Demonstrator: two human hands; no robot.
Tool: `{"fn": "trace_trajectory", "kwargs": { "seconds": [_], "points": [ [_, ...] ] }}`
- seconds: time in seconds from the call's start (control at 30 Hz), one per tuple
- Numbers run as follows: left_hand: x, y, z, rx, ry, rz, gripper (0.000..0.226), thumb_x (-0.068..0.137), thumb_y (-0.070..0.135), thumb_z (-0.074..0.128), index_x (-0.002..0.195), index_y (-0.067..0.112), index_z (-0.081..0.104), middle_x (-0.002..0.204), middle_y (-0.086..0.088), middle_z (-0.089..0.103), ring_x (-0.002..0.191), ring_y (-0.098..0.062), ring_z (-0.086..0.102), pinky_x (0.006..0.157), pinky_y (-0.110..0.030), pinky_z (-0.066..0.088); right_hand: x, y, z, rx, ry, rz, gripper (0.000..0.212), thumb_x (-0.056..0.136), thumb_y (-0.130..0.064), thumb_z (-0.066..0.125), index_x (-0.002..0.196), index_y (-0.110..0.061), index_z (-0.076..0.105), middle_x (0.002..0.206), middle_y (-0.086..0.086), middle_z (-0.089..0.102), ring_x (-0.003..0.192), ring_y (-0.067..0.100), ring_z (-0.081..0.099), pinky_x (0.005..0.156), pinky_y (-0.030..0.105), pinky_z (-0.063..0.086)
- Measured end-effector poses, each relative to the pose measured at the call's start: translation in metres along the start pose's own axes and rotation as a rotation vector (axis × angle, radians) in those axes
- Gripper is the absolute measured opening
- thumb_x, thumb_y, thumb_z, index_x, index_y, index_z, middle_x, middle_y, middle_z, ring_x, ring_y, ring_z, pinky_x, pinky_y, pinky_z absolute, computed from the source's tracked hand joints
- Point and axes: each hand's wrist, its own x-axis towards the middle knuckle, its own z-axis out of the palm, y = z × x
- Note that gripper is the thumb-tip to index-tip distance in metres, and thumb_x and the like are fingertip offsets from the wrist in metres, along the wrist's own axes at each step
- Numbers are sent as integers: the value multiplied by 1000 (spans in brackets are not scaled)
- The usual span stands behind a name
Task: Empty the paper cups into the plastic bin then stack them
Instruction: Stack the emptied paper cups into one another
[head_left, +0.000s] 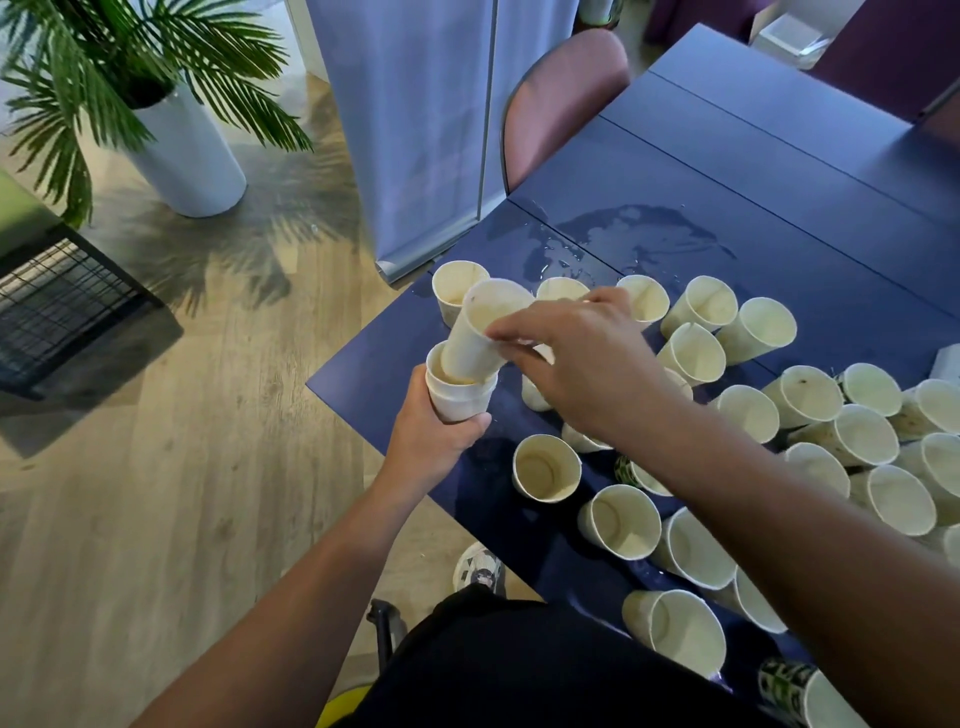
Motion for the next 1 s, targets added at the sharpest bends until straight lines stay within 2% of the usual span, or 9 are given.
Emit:
{"fn": "trace_trajectory", "kwargs": {
  "seconds": [0.13,0.3,0.37,0.43,0.57,0.77,0.83,0.93,1.0],
  "points": [
    [2,4,5,40,6,49,64,74,21,87,123,32,47,111,17,62,101,-7,62,80,-23,50,1,1,6,4,-165,6,30,90,-24,51,106,-27,76,90,1,75,79,30,66,69,41,50],
    [1,10,8,44,5,61,65,74,17,86,123,35,48,108,19,64,98,3,61,76,-12,46,-5,-8,16,44,-368,-6,36,91,-14,45,116,-21,70,100,7,70,88,32,62,72,42,50],
    [2,7,8,24,6,58,67,72,17,88,125,32,49,110,16,65,101,-3,63,82,-21,51,-4,-13,19,98,-362,-36,38,90,-19,40,113,-15,71,100,8,71,87,33,63,76,44,50],
    [1,4,4,-2,11,42,67,69,23,86,125,31,50,111,13,66,102,-10,64,85,-34,55,1,-13,22,164,-222,-16,35,86,-21,48,108,-17,75,99,1,75,87,27,65,81,41,50],
    [-3,-3,-5,-8,-5,-3,66,65,35,80,124,32,49,115,11,65,108,-15,64,94,-49,54,27,-4,24,356,-40,211,35,86,-17,47,104,-20,77,100,-8,76,94,15,66,90,32,49],
    [-11,-11,-9,-7,-25,-55,66,65,34,81,123,34,48,114,15,63,108,-13,62,97,-47,53,59,50,70,-173,-429,248,32,92,-16,51,119,-25,66,116,4,66,105,32,58,82,40,48],
    [-14,-13,-10,-10,-35,-53,65,68,31,81,124,32,48,116,13,62,108,-12,61,97,-43,53,63,59,82,-210,-454,197,35,93,-15,54,126,-23,60,126,5,62,115,34,56,84,41,47],
    [-17,-20,-12,-12,-33,-62,64,71,26,83,124,30,48,116,11,63,108,-12,61,96,-42,53,69,62,92,-234,-464,148,59,94,-14,60,149,-20,39,150,6,47,135,33,44,105,49,40],
    [-20,-23,-14,-11,-27,-69,65,69,27,83,124,29,48,115,11,63,107,-12,61,96,-41,53,76,60,98,-278,-448,112,58,95,-20,61,148,-20,38,149,7,48,135,33,43,105,50,39]
  ]
}}
